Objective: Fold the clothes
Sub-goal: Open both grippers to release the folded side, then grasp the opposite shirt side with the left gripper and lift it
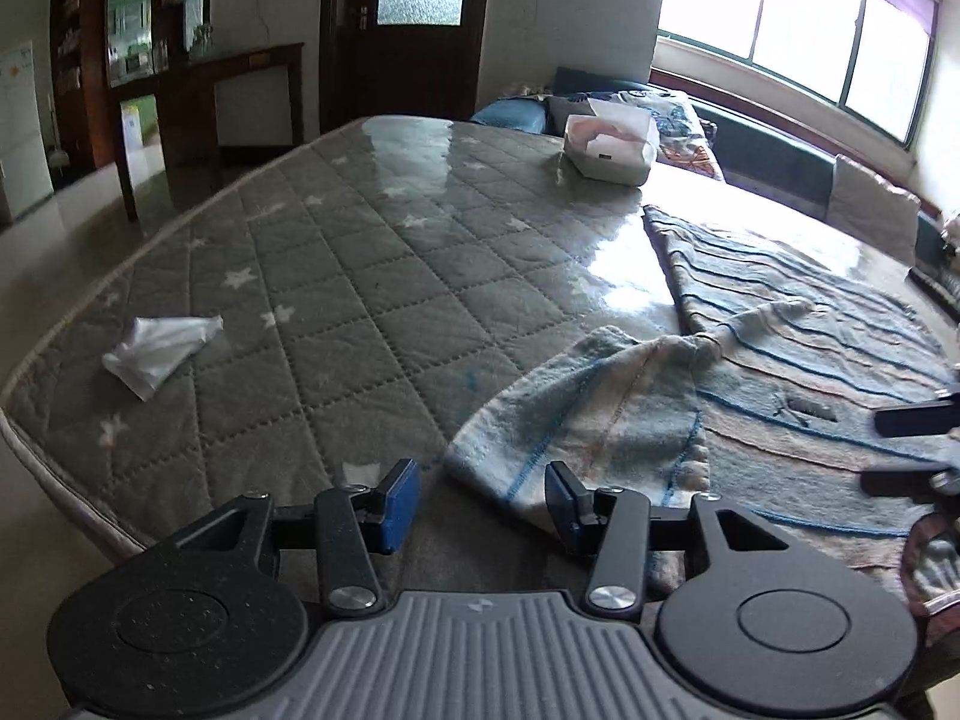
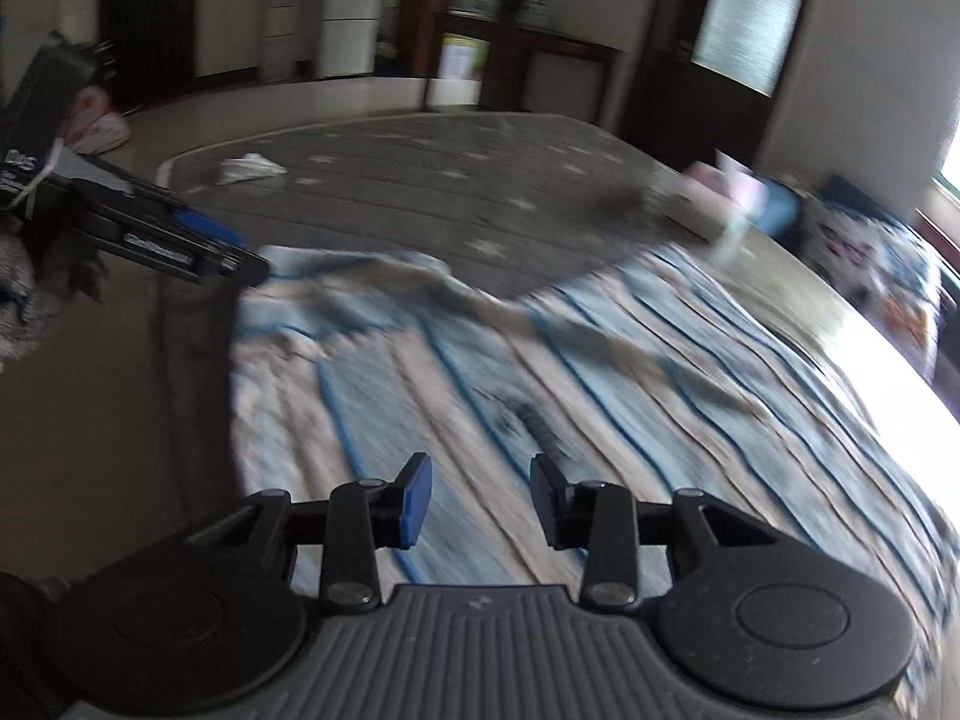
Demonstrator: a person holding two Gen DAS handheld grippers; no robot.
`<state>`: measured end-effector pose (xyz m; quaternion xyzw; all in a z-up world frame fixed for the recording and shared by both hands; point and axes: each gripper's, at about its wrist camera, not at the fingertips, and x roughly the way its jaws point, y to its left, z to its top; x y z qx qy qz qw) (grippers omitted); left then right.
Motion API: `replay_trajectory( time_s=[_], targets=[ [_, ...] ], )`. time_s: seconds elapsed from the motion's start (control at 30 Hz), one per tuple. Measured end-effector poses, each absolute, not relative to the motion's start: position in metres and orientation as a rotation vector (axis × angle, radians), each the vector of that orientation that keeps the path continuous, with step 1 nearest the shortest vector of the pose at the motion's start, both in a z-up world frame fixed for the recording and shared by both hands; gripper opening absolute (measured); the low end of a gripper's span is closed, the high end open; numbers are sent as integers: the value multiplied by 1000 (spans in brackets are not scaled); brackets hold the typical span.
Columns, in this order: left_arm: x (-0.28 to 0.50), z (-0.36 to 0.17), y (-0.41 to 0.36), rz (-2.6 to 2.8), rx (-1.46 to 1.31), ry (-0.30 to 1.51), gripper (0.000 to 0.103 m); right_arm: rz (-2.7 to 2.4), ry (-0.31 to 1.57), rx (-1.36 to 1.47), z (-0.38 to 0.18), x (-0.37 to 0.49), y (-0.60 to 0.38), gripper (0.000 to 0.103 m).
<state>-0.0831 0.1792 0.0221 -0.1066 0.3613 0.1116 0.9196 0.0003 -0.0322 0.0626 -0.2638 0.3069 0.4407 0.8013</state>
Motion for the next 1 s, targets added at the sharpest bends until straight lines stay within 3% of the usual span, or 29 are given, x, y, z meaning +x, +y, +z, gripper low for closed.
replay_trajectory(
  time_s=[0.5,0.6,0.67,0.77,1.0],
  targets=[
    [-90,20,182,225,-305,721,40,1097,656,-633,41,-31,50,36],
    [-87,19,181,209,-317,717,27,1095,662,-622,40,-31,49,36],
    [-85,18,181,196,-320,713,13,1094,663,-618,40,-31,49,36],
    [-86,18,182,183,-334,698,4,1092,667,-606,39,-30,48,36],
    [-93,44,173,65,-366,593,2,1094,676,-586,39,-27,45,36]
  ],
)
